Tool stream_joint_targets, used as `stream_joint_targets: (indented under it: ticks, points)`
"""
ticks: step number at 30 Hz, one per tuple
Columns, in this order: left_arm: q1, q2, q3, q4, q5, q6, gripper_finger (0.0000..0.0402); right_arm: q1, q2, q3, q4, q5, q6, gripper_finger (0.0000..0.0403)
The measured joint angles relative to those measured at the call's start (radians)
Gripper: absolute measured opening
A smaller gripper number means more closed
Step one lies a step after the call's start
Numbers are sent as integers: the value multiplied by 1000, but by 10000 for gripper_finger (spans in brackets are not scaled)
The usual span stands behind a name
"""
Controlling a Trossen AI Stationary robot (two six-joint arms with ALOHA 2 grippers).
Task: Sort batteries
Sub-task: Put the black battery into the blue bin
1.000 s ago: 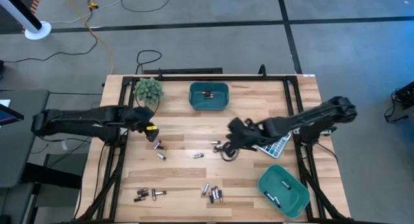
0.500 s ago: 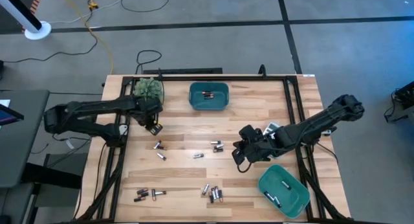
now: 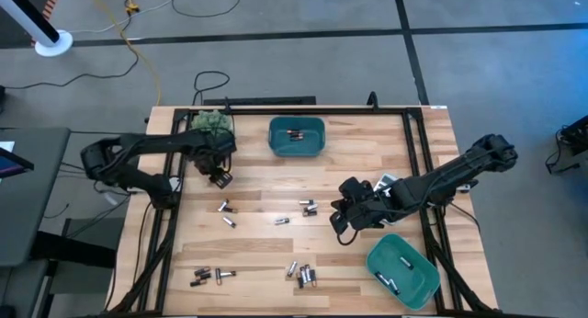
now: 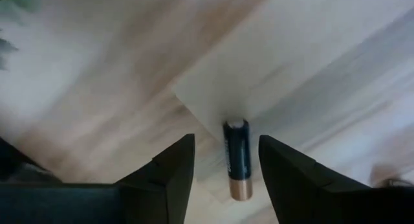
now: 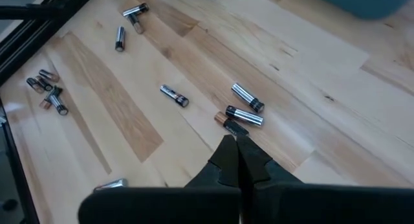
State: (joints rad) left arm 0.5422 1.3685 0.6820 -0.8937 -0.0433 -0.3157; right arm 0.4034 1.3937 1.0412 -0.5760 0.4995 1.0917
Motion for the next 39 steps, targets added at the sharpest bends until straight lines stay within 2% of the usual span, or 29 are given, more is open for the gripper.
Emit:
stream_joint_targets:
  ticks: [3, 10, 14, 21, 27, 31, 35, 39]
  points:
    - [0, 37, -21, 3, 46, 0, 169, 0, 0, 0, 0, 0, -16, 0]
    - [0, 99, -45, 17, 56, -14, 164, 0, 0, 0, 0, 0, -45, 0]
    - [-3, 89, -50, 20, 60, -56, 130, 0, 0, 0, 1, 0, -80, 0]
    - [-4, 81, -52, 23, 57, -148, 43, 6, 0, 0, -2, -1, -142, 0]
    - [-27, 83, -46, 15, 52, -223, 39, 35, -27, -5, -64, -1, -198, 0]
    - [-58, 85, -6, -6, 46, -281, 40, 42, -124, -109, -6, -1, -211, 0]
    - [-94, 89, 52, -28, 48, -323, 42, 42, -267, -283, 157, -4, -236, 0]
    - [-125, 87, 118, -37, 48, -357, 40, 24, -405, -444, 310, -77, -351, 0]
